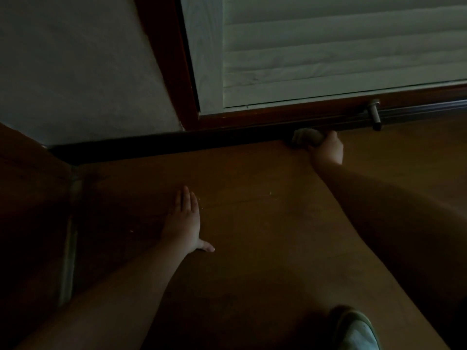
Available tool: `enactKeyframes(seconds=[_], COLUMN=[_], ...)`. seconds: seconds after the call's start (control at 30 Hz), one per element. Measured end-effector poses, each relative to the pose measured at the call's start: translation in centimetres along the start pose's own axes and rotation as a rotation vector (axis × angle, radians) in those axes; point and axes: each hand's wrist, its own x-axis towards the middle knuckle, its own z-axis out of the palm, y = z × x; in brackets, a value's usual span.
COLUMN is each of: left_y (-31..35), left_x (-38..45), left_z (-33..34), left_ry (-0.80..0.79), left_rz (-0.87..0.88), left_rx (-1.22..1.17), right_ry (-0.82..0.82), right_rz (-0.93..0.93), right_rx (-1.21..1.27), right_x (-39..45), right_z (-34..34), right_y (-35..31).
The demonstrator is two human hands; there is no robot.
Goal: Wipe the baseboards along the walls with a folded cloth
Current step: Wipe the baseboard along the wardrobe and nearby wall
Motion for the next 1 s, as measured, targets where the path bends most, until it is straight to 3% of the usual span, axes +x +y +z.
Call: enactKeyframes(seconds=[0.1, 0.17, 0.37, 0.57, 0.7, 1.0], left_y=[-0.1, -0.2, 0.1, 0.2, 0.2, 0.0], left_x=[-0.1, -0.2, -0.1, -0.1, -0.1, 0.1], left_z=[0.0, 0.1, -0.3, -0.5, -0.6, -0.1], left_ry=[0.015, 0.014, -0.013, -0.012, -0.025, -0.006], left_rz=[0.008, 0.017, 0.014, -0.001, -0.007, -0.004], left_rx=[0.007, -0.004, 0.022, 0.054, 0.068, 0.019], right_ry=[0.043, 0.026, -0.259, -0.379, -0.288, -0.066], right_rz=[0.058, 0.002, -0.270, -0.400, -0.361, -0.261], right_rx=[-0.054, -0.038, 0.123, 0.165, 0.170, 0.025], right_x=[0.5, -0.4, -8.2, -13.7, -12.0, -3.4], right_z=[-1.6, -1.5, 5.3, 12.7, 12.2, 3.9], right_y=[1.3, 1.4, -4.4, -11.8, -12.4, -3.8])
